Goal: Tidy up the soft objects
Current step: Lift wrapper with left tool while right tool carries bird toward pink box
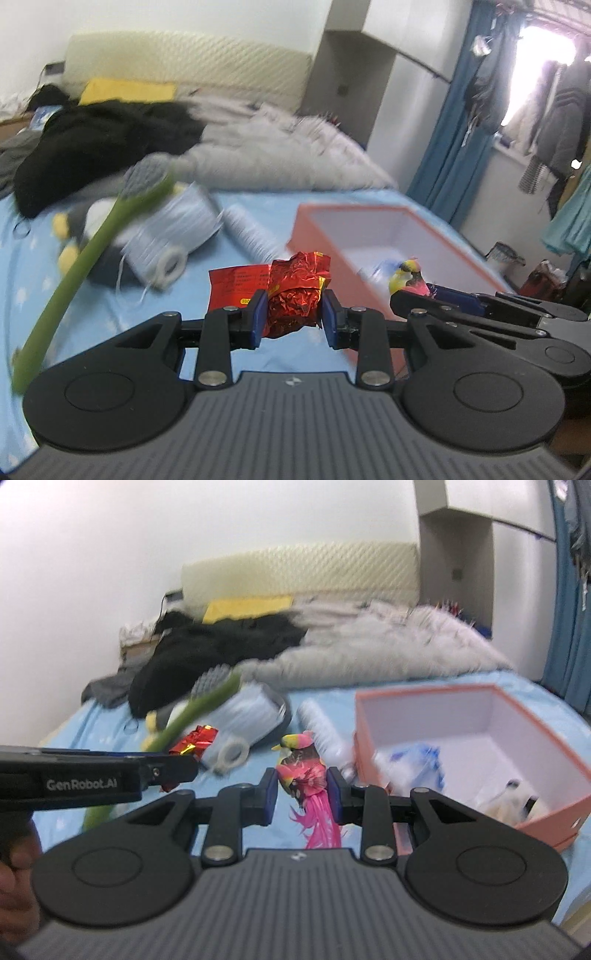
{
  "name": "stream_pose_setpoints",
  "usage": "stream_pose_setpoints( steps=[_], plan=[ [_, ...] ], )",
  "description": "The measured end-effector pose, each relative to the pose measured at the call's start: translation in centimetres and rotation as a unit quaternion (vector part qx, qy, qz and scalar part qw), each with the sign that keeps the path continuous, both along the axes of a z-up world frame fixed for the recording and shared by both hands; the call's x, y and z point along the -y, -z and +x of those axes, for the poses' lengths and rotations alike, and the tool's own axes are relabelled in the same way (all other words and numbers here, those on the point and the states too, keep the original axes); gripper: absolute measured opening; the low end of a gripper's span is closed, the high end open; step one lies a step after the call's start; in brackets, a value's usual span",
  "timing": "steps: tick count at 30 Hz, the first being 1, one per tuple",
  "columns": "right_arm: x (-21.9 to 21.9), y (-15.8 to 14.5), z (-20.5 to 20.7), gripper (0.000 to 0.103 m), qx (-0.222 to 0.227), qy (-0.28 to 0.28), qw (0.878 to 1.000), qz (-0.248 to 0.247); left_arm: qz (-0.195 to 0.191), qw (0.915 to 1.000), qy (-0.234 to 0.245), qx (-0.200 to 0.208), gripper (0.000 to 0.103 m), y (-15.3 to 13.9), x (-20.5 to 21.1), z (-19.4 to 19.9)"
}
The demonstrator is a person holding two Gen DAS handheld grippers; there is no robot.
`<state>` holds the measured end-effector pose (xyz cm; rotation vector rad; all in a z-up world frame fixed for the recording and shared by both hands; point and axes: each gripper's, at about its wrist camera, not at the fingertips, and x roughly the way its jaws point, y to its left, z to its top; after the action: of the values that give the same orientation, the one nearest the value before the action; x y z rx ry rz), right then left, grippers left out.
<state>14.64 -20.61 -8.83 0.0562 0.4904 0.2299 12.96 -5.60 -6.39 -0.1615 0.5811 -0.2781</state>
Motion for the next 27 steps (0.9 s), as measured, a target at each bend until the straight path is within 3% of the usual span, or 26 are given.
stream_pose_setpoints(
  steps=[8,15,21,27],
  plan=[
    [3.5,-4.7,0.5,0.032,0.057,0.037,0.998,-0.005,-0.011,0.9980,0.037,0.049,0.036,-4.8,3.8,1.9],
    [7.6,-7.5,2.2,0.032,0.076,0.075,0.994,-0.004,-0.020,0.9951,0.073,0.063,0.036,-7.4,8.0,4.7],
    [11.5,-8.0,5.0,0.032,0.043,0.110,0.993,-0.002,-0.020,0.9936,0.103,0.042,0.036,-7.4,11.5,9.0],
    [14.6,-5.9,8.1,0.032,-0.018,0.142,0.990,-0.011,0.004,0.9920,0.126,0.014,0.037,-6.0,15.0,13.2]
  ],
)
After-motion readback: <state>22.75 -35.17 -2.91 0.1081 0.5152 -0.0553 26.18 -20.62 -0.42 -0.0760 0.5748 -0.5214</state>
